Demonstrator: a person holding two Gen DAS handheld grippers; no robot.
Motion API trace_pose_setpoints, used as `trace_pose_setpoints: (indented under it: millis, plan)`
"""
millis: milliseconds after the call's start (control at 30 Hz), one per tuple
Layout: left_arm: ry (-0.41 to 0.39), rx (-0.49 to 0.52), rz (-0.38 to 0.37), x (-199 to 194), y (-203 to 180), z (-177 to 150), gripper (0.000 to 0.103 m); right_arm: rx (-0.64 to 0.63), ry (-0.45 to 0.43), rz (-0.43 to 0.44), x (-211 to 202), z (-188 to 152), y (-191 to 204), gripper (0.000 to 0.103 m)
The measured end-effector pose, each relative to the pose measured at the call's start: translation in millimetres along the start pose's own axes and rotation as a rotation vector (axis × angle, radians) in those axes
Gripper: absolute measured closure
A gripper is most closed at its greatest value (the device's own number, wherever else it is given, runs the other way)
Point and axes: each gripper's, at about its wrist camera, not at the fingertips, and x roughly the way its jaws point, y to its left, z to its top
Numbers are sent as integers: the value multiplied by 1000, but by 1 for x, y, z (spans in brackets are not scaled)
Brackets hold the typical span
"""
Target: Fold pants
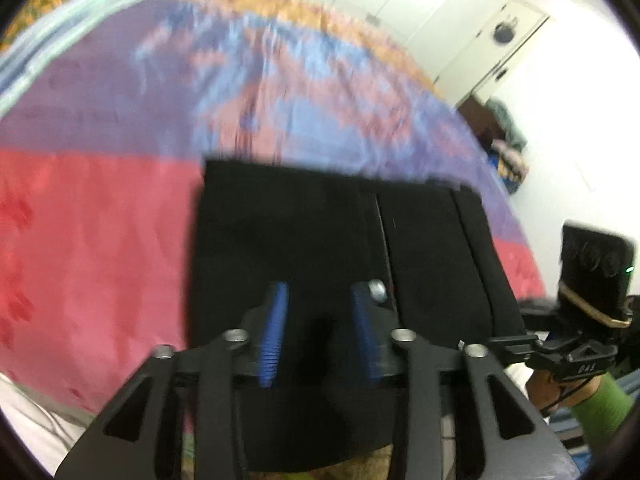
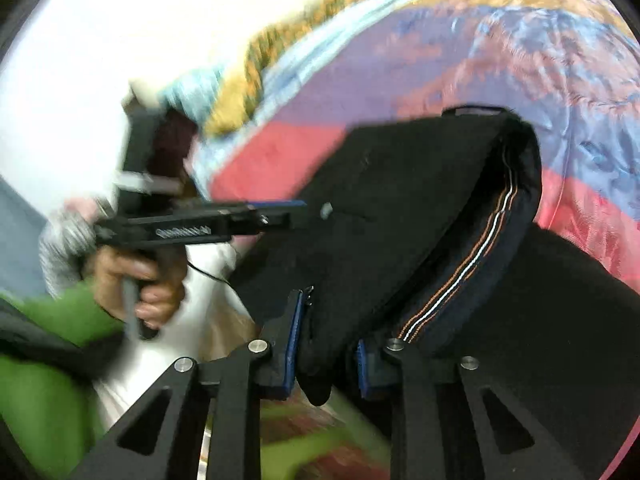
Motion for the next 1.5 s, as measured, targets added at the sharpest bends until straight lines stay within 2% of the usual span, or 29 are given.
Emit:
trace_pose_setpoints:
  millis: [67,167,267,367,467,533,633,800,867,967,1000,1133,1267,1367,1400,1467,1500]
  plan:
    - [-61,3,-22,-21,-6,9,45,55,-87,71,-26,-3,0,81]
    - [-105,6,-67,-38,-14,14,43,146,-183,126,-64,-15,-14,81]
    - [-94,21,-77,-34,-20,9,43,224,-242,105,-104,-35,-36,81]
    - [-46,40,-53,-17,-24,0,43,295,-246,67,-132,-56,-62,81]
    - [4,58,-48,1,-30,-14,43,359,-192,-16,-140,-76,-86,81]
    - [31,97,-16,11,-37,-22,43,402,-105,-141,-129,-87,-102,81]
    - [89,161,48,29,-46,-37,43,393,16,-287,-102,-96,-111,80]
    - [121,192,82,31,-50,-54,43,347,-1,-319,-103,-87,-99,70]
    - [115,209,118,28,-52,-56,42,295,-2,-428,-115,-79,-83,56]
    - [108,232,183,31,-57,-55,41,173,-46,-612,-137,-59,-58,56]
    - [110,235,212,34,-58,-54,41,146,-70,-628,-140,-55,-50,56]
    - [117,217,265,41,-56,-51,41,-6,-194,-568,-135,-27,-9,56]
    - [113,222,287,40,-55,-50,41,-28,-147,-550,-98,-14,-16,56]
    - [117,217,296,40,-52,-51,41,100,-102,-615,-74,-22,-62,57]
    - [116,215,295,39,-51,-50,41,195,-87,-609,-69,-29,-87,60]
    - [113,216,301,37,-50,-50,41,277,-143,-572,-76,-40,-102,70]
    - [112,218,307,37,-50,-50,41,306,-175,-555,-82,-42,-105,71]
